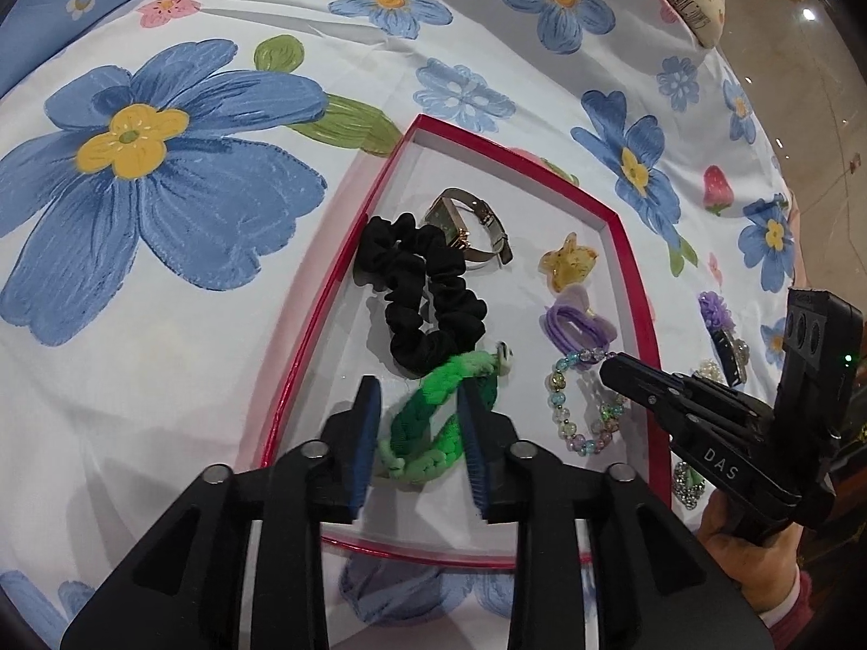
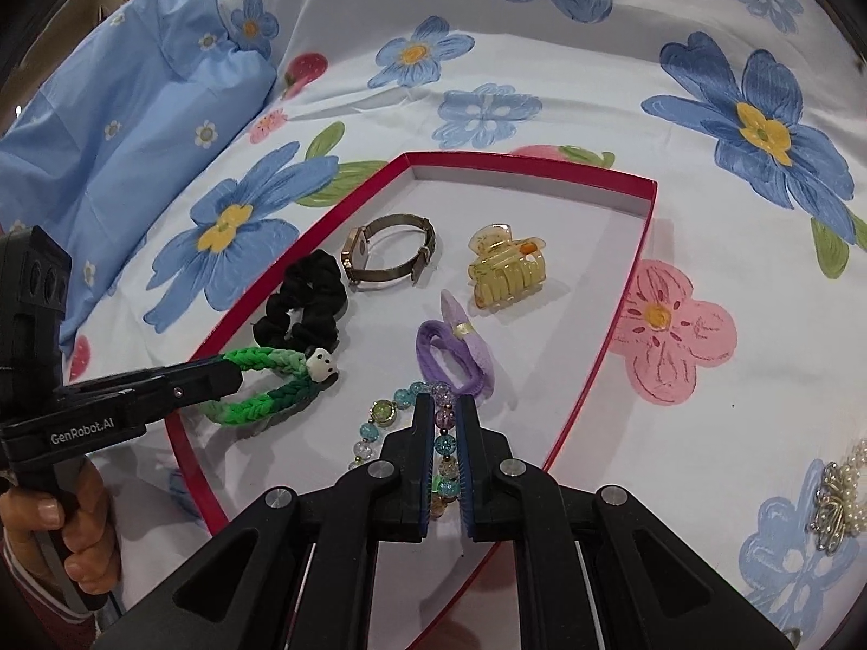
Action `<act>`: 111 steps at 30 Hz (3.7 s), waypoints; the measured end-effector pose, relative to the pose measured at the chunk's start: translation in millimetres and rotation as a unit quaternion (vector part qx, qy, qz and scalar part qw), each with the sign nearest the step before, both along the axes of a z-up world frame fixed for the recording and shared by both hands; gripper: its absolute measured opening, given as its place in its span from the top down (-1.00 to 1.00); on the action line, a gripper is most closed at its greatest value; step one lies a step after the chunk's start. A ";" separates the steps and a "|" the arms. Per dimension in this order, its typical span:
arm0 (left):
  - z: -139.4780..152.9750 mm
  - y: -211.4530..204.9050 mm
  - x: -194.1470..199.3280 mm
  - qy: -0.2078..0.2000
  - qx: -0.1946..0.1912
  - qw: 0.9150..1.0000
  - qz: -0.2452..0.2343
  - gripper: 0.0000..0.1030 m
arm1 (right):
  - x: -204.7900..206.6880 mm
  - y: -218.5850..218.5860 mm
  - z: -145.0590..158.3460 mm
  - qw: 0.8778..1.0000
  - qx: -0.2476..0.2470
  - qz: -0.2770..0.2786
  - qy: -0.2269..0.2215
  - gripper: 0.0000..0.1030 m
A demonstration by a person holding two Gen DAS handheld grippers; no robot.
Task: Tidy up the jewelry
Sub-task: 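Carry the keychain and bracelet into the tray and open both tools, then withdraw both tools from the tray toward the remaining jewelry, then grasp the silver chain with green bow with the left tool while the right tool grasps the beaded charm keychain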
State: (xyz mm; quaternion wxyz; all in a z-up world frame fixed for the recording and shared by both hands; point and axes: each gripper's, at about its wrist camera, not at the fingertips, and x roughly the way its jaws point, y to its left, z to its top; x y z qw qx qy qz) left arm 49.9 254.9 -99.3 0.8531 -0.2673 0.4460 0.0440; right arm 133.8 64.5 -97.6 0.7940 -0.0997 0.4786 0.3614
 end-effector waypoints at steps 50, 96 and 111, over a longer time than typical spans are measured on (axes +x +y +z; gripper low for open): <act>68.0 -115.9 -35.3 -0.049 0.022 0.994 -0.098 -0.04 | -68.3 -198.0 67.6 0.985 0.083 -0.151 -0.024 0.23; 6.9 -259.7 40.6 0.028 0.090 0.959 -0.267 -0.03 | -42.2 -358.3 26.7 0.944 0.006 -0.330 -0.013 0.13; 13.2 -257.1 31.4 0.001 0.065 0.953 -0.295 0.63 | -22.5 -353.3 9.6 0.938 -0.048 -0.341 -0.036 0.76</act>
